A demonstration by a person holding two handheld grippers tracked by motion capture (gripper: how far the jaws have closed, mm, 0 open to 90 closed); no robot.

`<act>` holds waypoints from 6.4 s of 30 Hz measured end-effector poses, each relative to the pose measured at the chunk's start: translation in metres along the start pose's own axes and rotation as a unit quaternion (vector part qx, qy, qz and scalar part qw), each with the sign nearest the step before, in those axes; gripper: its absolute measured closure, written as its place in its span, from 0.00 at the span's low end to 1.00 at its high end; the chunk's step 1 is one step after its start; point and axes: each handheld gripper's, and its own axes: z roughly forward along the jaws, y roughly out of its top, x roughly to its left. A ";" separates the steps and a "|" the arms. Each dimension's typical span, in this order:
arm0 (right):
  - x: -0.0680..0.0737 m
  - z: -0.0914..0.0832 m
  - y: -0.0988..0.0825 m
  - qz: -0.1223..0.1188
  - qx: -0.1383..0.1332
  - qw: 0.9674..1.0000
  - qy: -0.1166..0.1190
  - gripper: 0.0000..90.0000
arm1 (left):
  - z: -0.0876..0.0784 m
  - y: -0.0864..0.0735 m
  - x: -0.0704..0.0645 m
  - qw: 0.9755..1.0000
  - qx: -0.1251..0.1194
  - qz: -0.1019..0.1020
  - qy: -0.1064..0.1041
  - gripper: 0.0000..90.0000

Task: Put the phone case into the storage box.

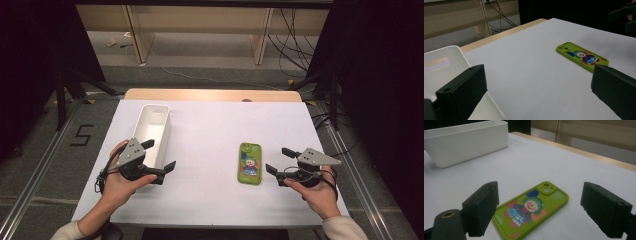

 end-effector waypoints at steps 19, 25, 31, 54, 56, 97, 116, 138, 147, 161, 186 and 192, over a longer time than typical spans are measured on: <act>0.015 0.013 0.015 -0.042 0.021 0.998 0.041 1.00 | 0.000 0.000 -0.001 1.000 -0.001 0.000 0.002 0.00; 0.030 0.040 0.020 -0.052 0.076 0.994 0.051 1.00 | 0.001 0.000 -0.002 1.000 0.000 0.001 0.002 0.00; 0.045 0.073 0.020 -0.060 0.131 0.987 0.069 1.00 | 0.000 0.000 -0.002 1.000 -0.001 0.000 0.000 0.00; 0.066 0.123 0.010 -0.071 0.246 0.963 0.083 1.00 | 0.001 -0.001 -0.001 1.000 0.001 -0.002 -0.003 0.00; 0.067 0.123 0.008 -0.072 0.254 0.961 0.082 1.00 | 0.001 -0.001 -0.001 1.000 0.001 -0.002 -0.003 0.00; 0.038 0.090 -0.001 -0.018 0.305 0.951 0.054 1.00 | 0.001 -0.001 -0.002 1.000 0.001 -0.002 -0.005 0.00; 0.022 0.072 0.019 0.006 0.256 0.966 0.043 0.85 | 0.001 -0.001 -0.002 1.000 0.000 -0.002 -0.006 0.00; -0.006 0.112 0.035 -0.019 0.350 0.936 -0.034 0.00 | 0.002 -0.001 -0.002 1.000 0.001 0.000 -0.005 0.00; -0.004 0.128 0.034 -0.022 0.386 0.922 -0.030 0.00 | 0.002 -0.001 -0.002 1.000 0.001 -0.001 -0.005 0.00; -0.002 0.142 0.032 -0.016 0.424 0.905 -0.034 0.01 | 0.002 -0.001 -0.002 1.000 0.000 -0.001 -0.007 0.00; -0.007 0.152 0.028 0.017 0.458 0.888 -0.036 0.06 | 0.002 -0.001 -0.002 1.000 -0.001 0.000 -0.007 0.00; -0.006 0.152 0.029 0.021 0.463 0.885 -0.037 0.07 | 0.002 -0.001 -0.002 1.000 -0.002 0.000 -0.008 0.00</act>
